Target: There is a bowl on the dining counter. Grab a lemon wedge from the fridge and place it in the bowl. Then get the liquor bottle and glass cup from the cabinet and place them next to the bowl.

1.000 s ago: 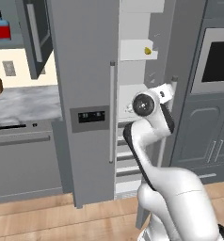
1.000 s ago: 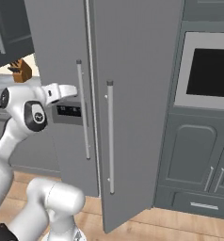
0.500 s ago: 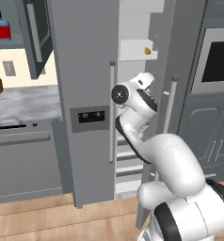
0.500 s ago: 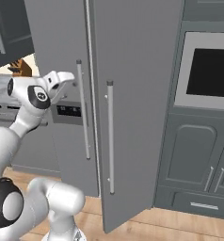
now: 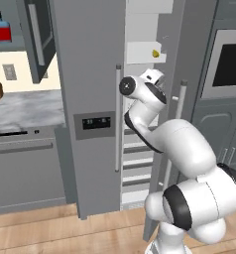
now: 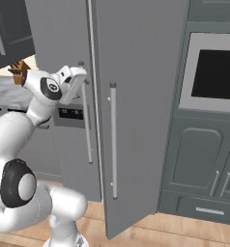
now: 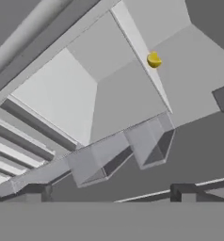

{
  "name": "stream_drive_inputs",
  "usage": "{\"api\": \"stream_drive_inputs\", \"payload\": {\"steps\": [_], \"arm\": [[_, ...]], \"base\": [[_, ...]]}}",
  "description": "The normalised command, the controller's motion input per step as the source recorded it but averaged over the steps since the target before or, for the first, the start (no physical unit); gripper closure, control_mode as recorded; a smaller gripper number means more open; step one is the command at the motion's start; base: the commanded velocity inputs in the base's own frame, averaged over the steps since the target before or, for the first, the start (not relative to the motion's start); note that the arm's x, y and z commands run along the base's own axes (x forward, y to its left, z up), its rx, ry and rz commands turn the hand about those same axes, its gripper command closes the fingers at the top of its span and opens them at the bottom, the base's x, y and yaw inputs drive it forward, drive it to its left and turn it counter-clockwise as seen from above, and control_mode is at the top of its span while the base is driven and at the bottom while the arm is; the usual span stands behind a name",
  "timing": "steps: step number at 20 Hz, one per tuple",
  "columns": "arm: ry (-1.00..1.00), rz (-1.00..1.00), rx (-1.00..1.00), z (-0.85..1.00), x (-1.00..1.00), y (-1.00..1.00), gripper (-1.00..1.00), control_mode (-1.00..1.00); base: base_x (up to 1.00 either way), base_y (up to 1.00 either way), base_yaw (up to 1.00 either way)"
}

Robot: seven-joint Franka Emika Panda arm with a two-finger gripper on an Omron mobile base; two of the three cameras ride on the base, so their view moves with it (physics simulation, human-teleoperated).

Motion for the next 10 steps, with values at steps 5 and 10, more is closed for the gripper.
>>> {"api": "stream_drive_inputs", "payload": {"steps": [5, 10], "arm": [[0.25, 0.0, -0.03, 0.0, 0.11, -0.68, -1.0, -1.0], [0.14, -0.02, 0.0, 0.0, -0.11, -0.87, -1.0, -1.0]], "base": [[0.0, 0.0, 0.0], [0.0, 0.0, 0.0]]}}
